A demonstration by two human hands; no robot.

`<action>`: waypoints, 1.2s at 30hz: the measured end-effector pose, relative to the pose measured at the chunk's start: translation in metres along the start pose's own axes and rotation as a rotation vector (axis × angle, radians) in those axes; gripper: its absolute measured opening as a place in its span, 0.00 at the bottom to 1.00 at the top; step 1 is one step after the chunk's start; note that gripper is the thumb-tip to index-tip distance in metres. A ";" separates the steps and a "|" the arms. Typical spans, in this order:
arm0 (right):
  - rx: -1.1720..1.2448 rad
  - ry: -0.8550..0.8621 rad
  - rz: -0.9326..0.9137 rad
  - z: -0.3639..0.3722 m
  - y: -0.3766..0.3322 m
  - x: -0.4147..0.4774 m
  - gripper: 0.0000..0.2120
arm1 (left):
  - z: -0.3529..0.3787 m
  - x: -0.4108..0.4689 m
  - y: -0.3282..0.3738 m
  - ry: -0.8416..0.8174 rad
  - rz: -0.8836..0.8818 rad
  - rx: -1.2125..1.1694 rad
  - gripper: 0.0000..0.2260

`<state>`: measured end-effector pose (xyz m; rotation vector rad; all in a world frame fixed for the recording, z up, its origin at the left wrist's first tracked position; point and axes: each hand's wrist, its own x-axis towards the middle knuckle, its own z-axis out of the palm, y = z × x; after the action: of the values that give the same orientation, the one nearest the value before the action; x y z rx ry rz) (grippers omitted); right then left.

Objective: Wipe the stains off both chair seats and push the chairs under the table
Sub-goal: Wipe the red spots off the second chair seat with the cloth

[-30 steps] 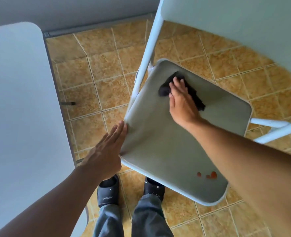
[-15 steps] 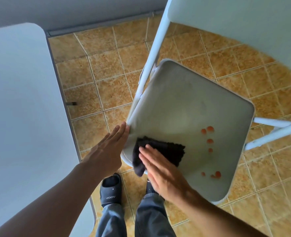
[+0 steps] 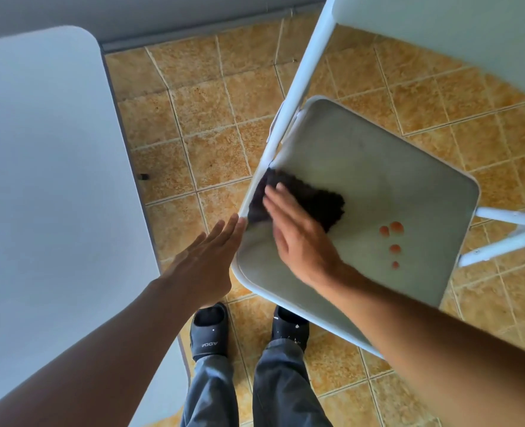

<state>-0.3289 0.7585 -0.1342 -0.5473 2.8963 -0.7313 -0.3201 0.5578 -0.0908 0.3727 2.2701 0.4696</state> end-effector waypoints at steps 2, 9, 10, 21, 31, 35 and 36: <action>0.017 -0.100 -0.076 0.003 -0.022 -0.042 0.21 | 0.000 0.000 0.002 -0.019 -0.030 0.009 0.41; -0.074 -0.264 -0.406 0.001 -0.005 -0.087 0.21 | -0.012 -0.001 0.007 -0.049 -0.049 -0.019 0.42; -0.090 -0.258 -0.424 -0.001 0.006 -0.072 0.21 | -0.012 -0.002 0.007 -0.050 -0.052 -0.024 0.42; -0.077 -0.099 -0.134 0.002 -0.007 -0.010 0.21 | -0.014 -0.009 0.000 -0.044 -0.044 -0.117 0.39; 0.039 -0.377 -0.556 -0.017 0.021 -0.081 0.17 | -0.008 -0.003 0.003 0.035 -0.024 -0.093 0.40; -0.005 -0.228 -0.348 -0.035 0.071 -0.004 0.18 | -0.002 0.010 0.006 0.074 -0.010 -0.103 0.40; -0.035 -0.163 -0.237 -0.042 0.082 0.017 0.19 | 0.000 0.012 0.007 0.085 -0.014 -0.102 0.39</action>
<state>-0.3787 0.8375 -0.1366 -0.9211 2.7269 -0.6308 -0.3274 0.5687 -0.0952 0.2900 2.3180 0.6011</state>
